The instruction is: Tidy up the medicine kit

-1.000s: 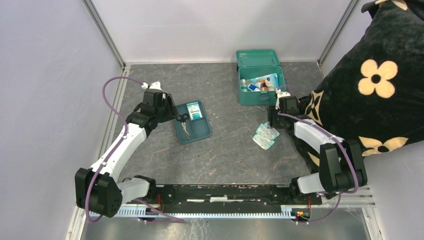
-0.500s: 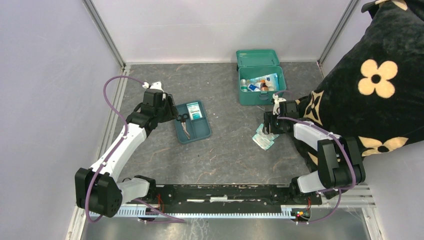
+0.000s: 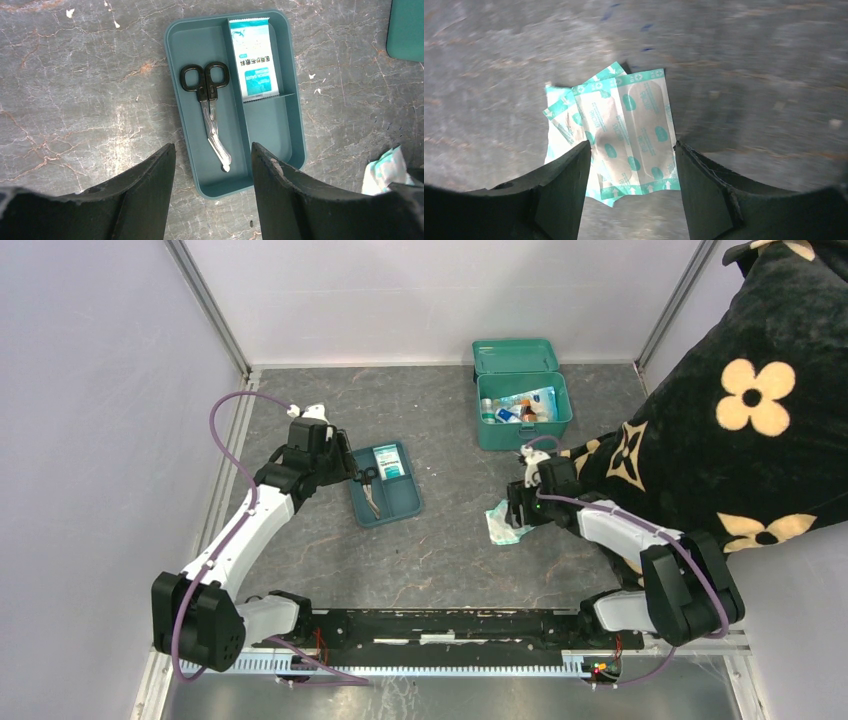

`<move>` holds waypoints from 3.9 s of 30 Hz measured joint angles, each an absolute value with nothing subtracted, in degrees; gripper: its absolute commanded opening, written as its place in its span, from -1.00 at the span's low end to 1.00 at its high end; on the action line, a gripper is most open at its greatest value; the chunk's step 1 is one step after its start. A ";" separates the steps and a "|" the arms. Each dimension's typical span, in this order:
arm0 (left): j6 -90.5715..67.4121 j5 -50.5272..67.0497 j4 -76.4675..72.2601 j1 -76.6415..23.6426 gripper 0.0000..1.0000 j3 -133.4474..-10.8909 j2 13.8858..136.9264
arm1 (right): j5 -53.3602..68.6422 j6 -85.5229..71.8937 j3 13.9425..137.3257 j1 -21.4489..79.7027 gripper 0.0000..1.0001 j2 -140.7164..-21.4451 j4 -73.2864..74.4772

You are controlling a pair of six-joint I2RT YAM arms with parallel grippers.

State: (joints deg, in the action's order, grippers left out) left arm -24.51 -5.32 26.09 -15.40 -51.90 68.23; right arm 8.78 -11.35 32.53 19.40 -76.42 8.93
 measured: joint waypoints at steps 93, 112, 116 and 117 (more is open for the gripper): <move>-23.90 -2.39 26.22 -15.40 0.29 -51.90 70.74 | -0.30 -10.17 43.22 44.77 0.21 -84.03 11.46; -23.90 -2.35 26.24 -15.40 0.29 -51.90 70.89 | -3.53 -11.73 47.57 44.77 0.19 -84.05 12.45; -23.90 -2.35 26.24 -15.40 0.29 -51.90 70.89 | -3.73 -11.70 48.07 44.77 0.20 -84.05 12.97; -23.90 -2.35 26.24 -15.40 0.29 -51.90 70.89 | -3.77 -11.70 48.21 44.77 0.21 -84.05 13.08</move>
State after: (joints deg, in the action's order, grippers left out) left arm -23.90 -2.35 26.24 -15.40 -51.90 70.89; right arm -3.77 -11.70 48.21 44.77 -84.05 13.08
